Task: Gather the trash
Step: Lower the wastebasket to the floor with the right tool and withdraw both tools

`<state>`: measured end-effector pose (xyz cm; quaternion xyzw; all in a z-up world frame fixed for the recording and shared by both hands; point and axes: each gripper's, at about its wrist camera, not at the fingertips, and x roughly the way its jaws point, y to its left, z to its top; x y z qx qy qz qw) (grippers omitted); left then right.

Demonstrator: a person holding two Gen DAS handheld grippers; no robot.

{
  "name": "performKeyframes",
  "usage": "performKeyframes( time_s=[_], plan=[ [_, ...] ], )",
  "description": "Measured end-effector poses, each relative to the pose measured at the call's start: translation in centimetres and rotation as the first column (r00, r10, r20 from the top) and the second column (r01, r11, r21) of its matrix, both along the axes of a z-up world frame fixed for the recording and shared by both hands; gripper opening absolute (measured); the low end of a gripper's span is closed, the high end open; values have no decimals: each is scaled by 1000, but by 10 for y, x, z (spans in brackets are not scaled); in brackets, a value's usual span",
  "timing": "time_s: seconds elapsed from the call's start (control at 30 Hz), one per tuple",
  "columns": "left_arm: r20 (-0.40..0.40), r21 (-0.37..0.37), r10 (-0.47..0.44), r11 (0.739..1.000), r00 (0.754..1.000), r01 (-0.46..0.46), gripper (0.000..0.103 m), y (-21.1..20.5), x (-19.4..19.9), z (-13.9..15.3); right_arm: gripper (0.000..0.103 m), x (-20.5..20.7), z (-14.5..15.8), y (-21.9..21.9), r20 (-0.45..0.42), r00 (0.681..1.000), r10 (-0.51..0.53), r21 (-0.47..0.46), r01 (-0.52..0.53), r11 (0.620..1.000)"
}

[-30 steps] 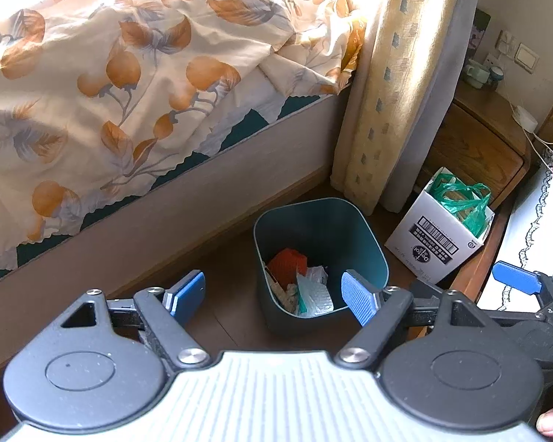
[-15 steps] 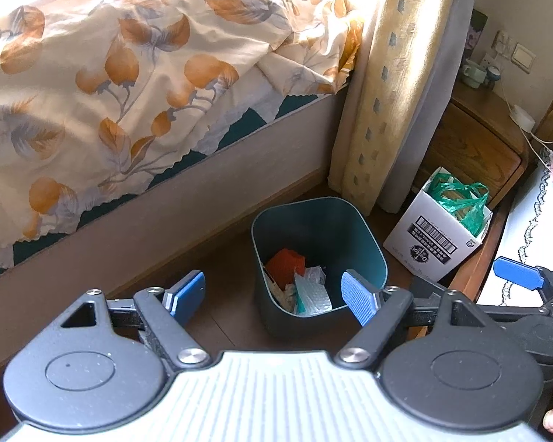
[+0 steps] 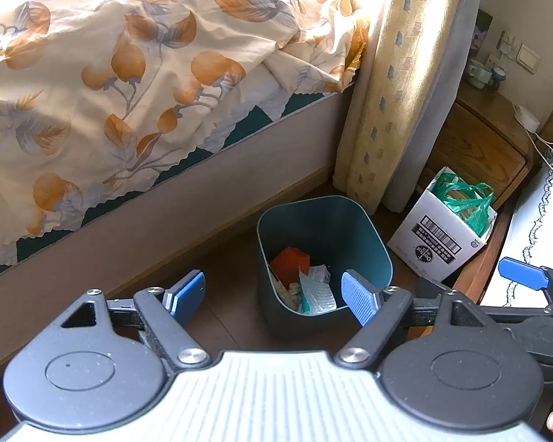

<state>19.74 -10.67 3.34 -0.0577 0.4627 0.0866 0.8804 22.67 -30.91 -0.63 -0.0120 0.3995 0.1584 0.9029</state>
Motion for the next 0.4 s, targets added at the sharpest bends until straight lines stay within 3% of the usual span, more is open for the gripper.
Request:
performKeyframes(
  time_s=[0.4],
  plan=[
    [-14, 10, -26, 1000, 1000, 26, 81, 7, -4, -2, 103, 1, -2, 1, -14, 1000, 19, -14, -19, 1000]
  ],
)
